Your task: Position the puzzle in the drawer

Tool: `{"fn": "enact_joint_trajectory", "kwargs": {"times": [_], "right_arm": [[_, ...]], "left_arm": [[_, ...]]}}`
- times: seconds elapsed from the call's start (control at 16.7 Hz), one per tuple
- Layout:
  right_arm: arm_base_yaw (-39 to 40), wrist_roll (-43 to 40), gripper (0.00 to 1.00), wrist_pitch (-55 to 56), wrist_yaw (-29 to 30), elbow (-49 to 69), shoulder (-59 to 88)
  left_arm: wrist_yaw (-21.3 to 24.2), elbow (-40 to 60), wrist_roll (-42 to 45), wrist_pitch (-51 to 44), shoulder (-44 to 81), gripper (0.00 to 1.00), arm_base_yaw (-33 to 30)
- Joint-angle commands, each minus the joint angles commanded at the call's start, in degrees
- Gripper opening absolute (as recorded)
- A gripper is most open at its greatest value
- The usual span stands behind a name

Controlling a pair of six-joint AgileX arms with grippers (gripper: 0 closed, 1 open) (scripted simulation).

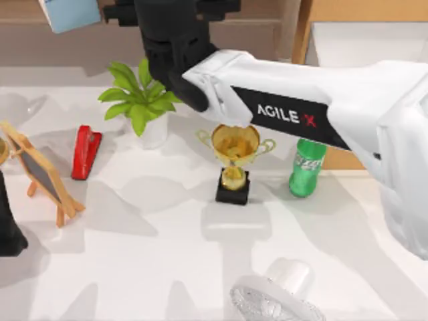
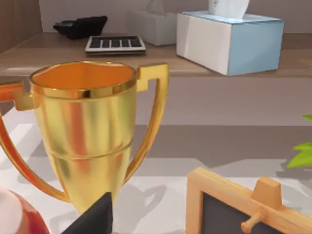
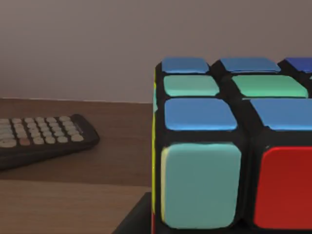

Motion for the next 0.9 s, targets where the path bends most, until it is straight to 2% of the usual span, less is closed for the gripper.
{"fn": "enact_joint_trajectory", "kwargs": {"times": [0.18, 0.48, 0.9], "right_arm": [[-0.22, 1.99, 0.0, -11.16, -4.97, 0.04, -4.65], [-2.15, 5.2, 0.0, -36.28, -15.04, 0.63, -12.72], [-10.05, 7.61, 0.0, -73.08, -28.36, 4.52, -19.62]], "left_arm": [[0.0, 0.0, 0.0, 0.0, 0.0, 1.0, 0.0], [0.0, 0.0, 0.0, 0.0, 0.0, 1.0, 0.0], [0.0, 0.0, 0.0, 0.0, 0.0, 1.0, 0.0]]}}
